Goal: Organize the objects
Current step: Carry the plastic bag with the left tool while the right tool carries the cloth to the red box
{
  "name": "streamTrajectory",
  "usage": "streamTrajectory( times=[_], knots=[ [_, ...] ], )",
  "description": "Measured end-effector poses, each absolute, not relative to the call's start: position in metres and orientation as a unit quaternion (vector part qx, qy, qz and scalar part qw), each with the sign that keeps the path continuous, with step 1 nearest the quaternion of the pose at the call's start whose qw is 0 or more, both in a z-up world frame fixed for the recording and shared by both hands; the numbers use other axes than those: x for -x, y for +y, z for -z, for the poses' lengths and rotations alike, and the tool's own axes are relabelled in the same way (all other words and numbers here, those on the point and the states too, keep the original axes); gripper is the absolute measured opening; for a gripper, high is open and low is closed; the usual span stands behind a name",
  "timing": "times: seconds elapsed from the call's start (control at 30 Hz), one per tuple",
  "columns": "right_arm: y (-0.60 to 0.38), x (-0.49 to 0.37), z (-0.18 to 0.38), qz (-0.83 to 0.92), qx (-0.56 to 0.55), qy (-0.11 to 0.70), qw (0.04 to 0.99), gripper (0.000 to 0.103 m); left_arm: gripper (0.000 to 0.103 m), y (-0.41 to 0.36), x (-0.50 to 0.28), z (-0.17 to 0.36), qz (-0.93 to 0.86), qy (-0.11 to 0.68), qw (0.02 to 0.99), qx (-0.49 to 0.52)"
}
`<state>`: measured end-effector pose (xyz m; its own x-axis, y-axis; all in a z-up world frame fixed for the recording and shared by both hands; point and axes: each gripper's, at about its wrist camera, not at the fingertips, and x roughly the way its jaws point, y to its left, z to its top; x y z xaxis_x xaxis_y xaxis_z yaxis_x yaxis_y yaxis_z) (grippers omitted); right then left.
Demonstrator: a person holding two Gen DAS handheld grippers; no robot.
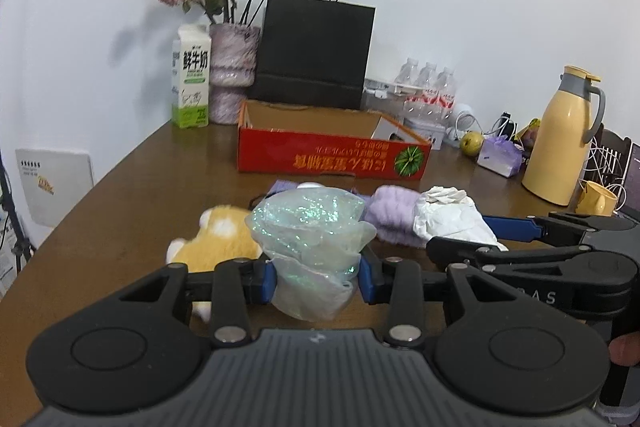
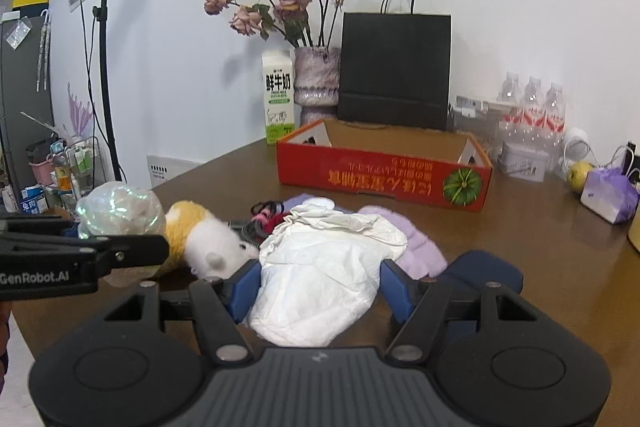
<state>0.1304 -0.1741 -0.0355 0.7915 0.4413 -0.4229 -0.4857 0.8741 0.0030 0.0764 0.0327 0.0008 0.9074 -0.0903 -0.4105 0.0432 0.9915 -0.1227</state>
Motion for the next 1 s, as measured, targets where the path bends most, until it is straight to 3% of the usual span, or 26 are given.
streamTrajectory(
  times=[1.0],
  knots=[
    [-0.178,-0.258,-0.016,-0.259,0.057,0.164,0.950,0.064,0.039,0.009,-0.213,-0.053,0.018,0.180,0.982,0.058]
  ],
)
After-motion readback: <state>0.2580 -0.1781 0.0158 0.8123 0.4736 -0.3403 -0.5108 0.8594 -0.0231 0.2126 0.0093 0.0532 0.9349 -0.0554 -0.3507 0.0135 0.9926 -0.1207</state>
